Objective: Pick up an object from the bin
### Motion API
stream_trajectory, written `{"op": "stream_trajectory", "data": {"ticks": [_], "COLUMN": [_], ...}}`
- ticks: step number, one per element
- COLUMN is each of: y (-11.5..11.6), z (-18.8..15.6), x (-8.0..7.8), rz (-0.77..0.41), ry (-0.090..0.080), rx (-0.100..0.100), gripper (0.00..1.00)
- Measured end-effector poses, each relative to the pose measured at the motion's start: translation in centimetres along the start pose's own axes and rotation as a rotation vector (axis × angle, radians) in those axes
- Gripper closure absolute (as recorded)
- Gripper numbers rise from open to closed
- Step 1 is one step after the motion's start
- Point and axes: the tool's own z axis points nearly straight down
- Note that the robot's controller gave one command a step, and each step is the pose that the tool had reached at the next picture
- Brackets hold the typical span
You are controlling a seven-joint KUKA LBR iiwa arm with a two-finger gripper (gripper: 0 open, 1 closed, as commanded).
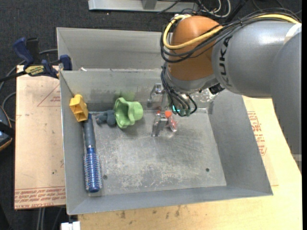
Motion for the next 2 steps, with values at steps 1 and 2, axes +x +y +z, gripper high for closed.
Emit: {"op": "stream_trajectory", "data": {"ticks": [1,2], "y": [3.8,3.4], "z": [2.9,0.8], "x": [-3.0,-2.0], "rz": [0.022,-0.267], "ry": [-0.008,-0.01], "rx": [-0.002,0.002], "gripper": [0.0,0.0]}}
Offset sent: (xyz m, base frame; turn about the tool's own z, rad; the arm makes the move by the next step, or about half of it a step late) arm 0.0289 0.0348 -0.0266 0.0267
